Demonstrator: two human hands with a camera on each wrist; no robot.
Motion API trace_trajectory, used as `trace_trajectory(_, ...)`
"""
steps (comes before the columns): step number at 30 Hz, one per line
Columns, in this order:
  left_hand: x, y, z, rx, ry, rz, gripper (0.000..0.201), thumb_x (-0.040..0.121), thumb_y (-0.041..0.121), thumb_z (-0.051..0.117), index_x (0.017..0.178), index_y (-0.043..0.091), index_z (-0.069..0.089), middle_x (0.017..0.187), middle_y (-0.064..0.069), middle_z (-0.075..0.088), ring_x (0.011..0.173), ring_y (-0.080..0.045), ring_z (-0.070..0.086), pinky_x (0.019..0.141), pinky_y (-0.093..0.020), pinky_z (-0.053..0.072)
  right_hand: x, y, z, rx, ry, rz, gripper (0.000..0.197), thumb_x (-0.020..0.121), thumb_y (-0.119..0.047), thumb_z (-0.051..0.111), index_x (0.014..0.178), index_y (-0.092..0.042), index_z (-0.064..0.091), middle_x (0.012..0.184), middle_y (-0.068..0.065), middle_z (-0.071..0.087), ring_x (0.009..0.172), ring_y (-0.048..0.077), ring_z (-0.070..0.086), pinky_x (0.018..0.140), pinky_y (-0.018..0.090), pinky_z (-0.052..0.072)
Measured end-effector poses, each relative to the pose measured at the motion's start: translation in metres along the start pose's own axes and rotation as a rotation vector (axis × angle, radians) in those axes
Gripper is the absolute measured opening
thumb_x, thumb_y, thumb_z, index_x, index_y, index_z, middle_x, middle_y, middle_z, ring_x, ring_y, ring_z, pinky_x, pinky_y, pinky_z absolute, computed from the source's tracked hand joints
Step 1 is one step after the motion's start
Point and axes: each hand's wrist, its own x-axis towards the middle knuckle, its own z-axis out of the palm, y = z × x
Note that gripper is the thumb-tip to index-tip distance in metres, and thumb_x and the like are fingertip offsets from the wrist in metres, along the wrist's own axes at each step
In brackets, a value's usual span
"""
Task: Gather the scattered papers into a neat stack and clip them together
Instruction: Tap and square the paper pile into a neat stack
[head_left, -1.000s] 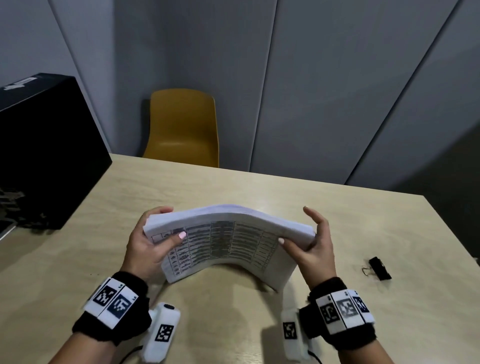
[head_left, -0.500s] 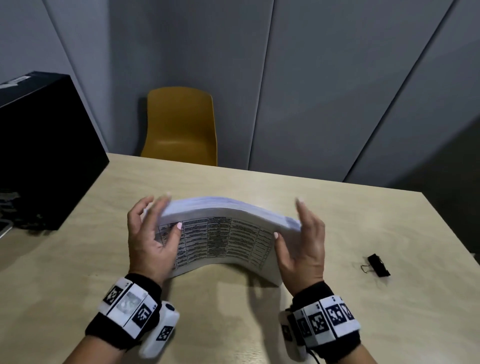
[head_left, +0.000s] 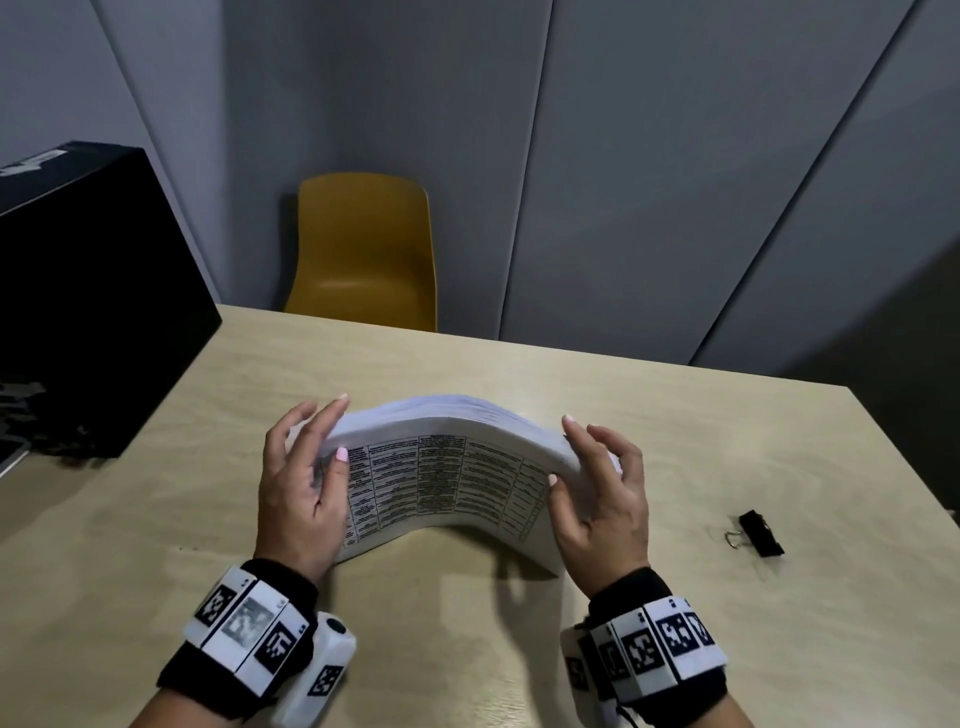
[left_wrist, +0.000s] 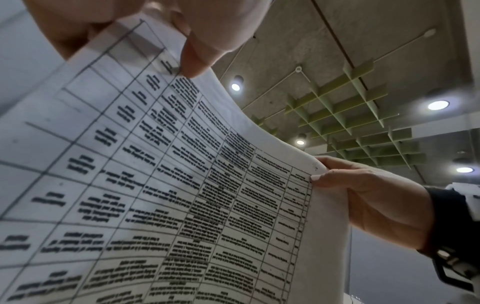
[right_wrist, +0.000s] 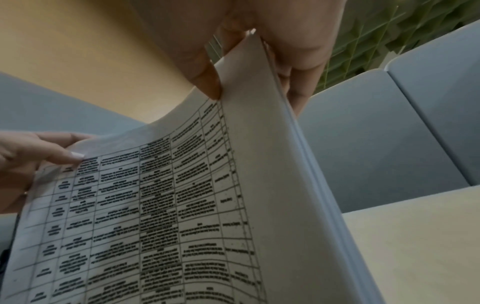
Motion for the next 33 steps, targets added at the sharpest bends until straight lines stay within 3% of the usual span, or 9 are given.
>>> trace_trajectory(3, 0.002, -0.002, -0.002, -0.019, 0.002, -0.041, 0.052, 0.086, -0.002, 0.054, 0.133, 0.017, 0.046, 0.13, -0.012, 0.046, 0.115, -0.016, 0.047, 0.089, 0.004, 0.032, 0.0, 0.002, -0.002, 0.053, -0.001, 0.049, 0.066, 0.074, -0.014, 0.059, 0.136, -0.024, 0.039, 0.112, -0.001, 0.052, 0.105, -0.015, 0.044, 0.092, -0.001, 0.032)
trace_trajectory(7, 0.005, -0.008, -0.006, -0.379, -0.054, -0.437, 0.076, 0.08, -0.006, 0.062, 0.141, 0.022, 0.028, 0.116, 0.0, 0.054, 0.093, -0.008, 0.059, 0.074, -0.016, 0.049, -0.006, 0.025, 0.0, 0.298, -0.03, 0.417, 0.095, 0.069, 0.006, 0.072, 0.143, -0.027, 0.023, 0.118, -0.034, 0.048, 0.103, -0.017, 0.049, 0.093, 0.003, 0.036)
trace_trajectory(10, -0.003, -0.002, 0.002, -0.405, -0.185, -0.596, 0.019, 0.083, -0.004, 0.058, 0.1, 0.005, 0.058, 0.062, 0.01, 0.069, 0.056, 0.006, 0.064, 0.062, -0.019, 0.052, -0.011, 0.039, 0.012, 0.343, -0.125, 0.587, 0.045, 0.065, -0.001, 0.078, 0.095, -0.03, 0.062, 0.098, 0.002, 0.068, 0.095, 0.023, 0.064, 0.091, 0.04, 0.052)
trace_trajectory(14, -0.007, 0.003, 0.008, -0.409, -0.128, -0.565, 0.009, 0.086, 0.009, 0.059, 0.08, 0.012, 0.063, 0.054, 0.008, 0.068, 0.068, -0.014, 0.065, 0.055, -0.019, 0.043, -0.009, 0.031, 0.02, 0.355, -0.101, 0.581, 0.027, 0.069, -0.004, 0.076, 0.059, -0.025, 0.063, 0.052, -0.016, 0.067, 0.064, 0.009, 0.063, 0.066, 0.029, 0.054)
trace_trajectory(18, -0.012, -0.011, 0.01, -0.456, -0.139, -0.631, 0.015, 0.081, -0.001, 0.063, 0.084, 0.014, 0.063, 0.072, 0.006, 0.068, 0.063, -0.008, 0.065, 0.055, -0.019, 0.05, -0.016, 0.037, 0.018, 0.317, -0.081, 0.624, 0.035, 0.068, 0.005, 0.076, 0.063, -0.027, 0.062, 0.052, -0.021, 0.066, 0.055, -0.007, 0.06, 0.06, 0.017, 0.052)
trace_trajectory(21, -0.022, -0.016, 0.012, -0.469, -0.169, -0.703, 0.013, 0.079, -0.001, 0.065, 0.087, 0.009, 0.063, 0.073, 0.0, 0.068, 0.061, -0.012, 0.065, 0.057, -0.021, 0.053, -0.027, 0.04, 0.018, 0.284, -0.156, 0.692, 0.039, 0.066, 0.008, 0.074, 0.066, -0.028, 0.06, 0.067, -0.012, 0.066, 0.07, 0.012, 0.062, 0.072, 0.031, 0.054)
trace_trajectory(25, -0.024, -0.018, 0.011, -0.438, -0.163, -0.632, 0.009, 0.08, 0.011, 0.068, 0.073, 0.015, 0.063, 0.053, 0.015, 0.068, 0.056, -0.001, 0.066, 0.066, -0.023, 0.049, -0.027, 0.036, 0.016, 0.282, -0.081, 0.656, 0.038, 0.068, 0.008, 0.073, 0.058, -0.027, 0.061, 0.046, -0.017, 0.062, 0.049, -0.008, 0.056, 0.051, 0.011, 0.046)
trace_trajectory(29, -0.027, -0.023, 0.011, -0.435, -0.187, -0.656, 0.01, 0.075, 0.009, 0.072, 0.082, 0.011, 0.065, 0.064, 0.008, 0.071, 0.068, -0.013, 0.068, 0.068, -0.026, 0.055, -0.033, 0.033, 0.015, 0.226, -0.155, 0.661, 0.019, 0.07, 0.008, 0.072, 0.073, -0.009, 0.063, 0.066, -0.002, 0.064, 0.051, -0.015, 0.057, 0.052, 0.007, 0.045)
trace_trajectory(33, -0.035, -0.027, 0.01, -0.37, -0.252, -0.672, 0.012, 0.082, 0.008, 0.066, 0.075, 0.018, 0.064, 0.053, 0.013, 0.068, 0.077, -0.023, 0.066, 0.066, -0.023, 0.048, -0.042, 0.04, 0.013, 0.06, -0.249, 0.7, 0.014, 0.068, -0.003, 0.074, 0.082, 0.0, 0.071, 0.079, 0.015, 0.068, 0.074, 0.016, 0.064, 0.066, 0.03, 0.048)
